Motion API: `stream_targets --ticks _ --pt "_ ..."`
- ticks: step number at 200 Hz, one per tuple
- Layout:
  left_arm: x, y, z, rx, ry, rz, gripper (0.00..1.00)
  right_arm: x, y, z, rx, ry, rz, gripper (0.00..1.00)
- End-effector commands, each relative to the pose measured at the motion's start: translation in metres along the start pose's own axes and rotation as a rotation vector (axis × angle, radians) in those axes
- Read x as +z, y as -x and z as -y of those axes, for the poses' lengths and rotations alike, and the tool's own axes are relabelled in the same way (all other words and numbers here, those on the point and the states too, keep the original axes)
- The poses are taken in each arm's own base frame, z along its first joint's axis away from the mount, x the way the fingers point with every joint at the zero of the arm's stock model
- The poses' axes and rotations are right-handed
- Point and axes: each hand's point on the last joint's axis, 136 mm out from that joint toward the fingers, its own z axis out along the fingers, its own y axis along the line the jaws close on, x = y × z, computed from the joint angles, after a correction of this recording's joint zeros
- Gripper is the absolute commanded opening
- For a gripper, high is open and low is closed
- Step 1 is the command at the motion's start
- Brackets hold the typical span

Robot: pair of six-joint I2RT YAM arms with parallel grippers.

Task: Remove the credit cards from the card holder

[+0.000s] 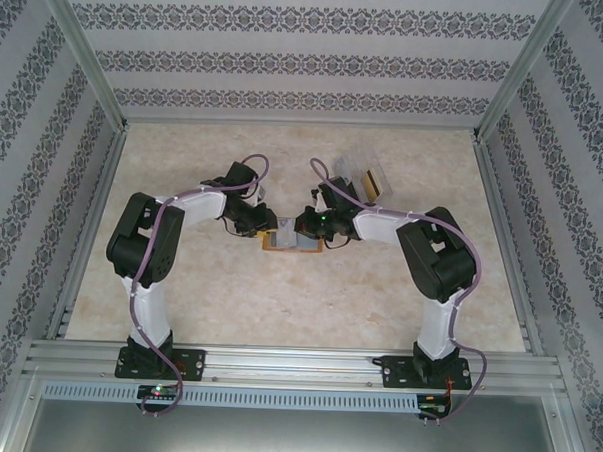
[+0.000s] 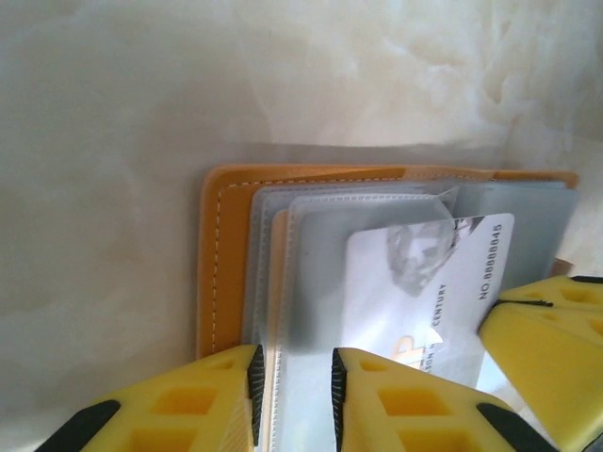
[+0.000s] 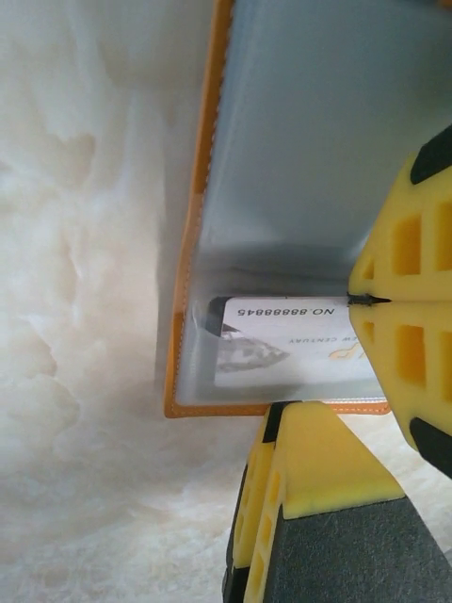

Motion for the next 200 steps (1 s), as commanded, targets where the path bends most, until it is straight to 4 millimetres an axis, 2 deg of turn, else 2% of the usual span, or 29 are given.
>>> stream_targets --ticks 1,45,66,110,143,200 --pt "-0.013 0.001 0.012 0.044 -0.006 0.008 0.27 -0.007 0.003 -0.004 -0.024 0.022 0.014 0.0" --pt "-0.029 0.004 0.031 0.067 -0.064 0.043 0.21 -0.002 0.003 -0.001 -0.016 0.016 0.008 0.0" --pt "-0.027 0.002 0.037 0.052 -0.101 0.04 0.18 0.0 0.003 0.0 -0.01 0.016 0.005 0.0" --pt "0.0 -0.005 0.025 0.019 -0.072 -0.027 0.13 0.001 0.005 -0.003 -0.009 0.031 0.003 0.0" --pt "0.008 -0.003 0.018 0.019 -0.053 -0.024 0.11 -0.004 0.008 -0.02 -0.032 0.096 0.028 0.02" --pt "0.019 -0.009 0.006 0.007 -0.025 -0.053 0.09 -0.001 0.002 -0.045 -0.06 0.203 0.0 0.13"
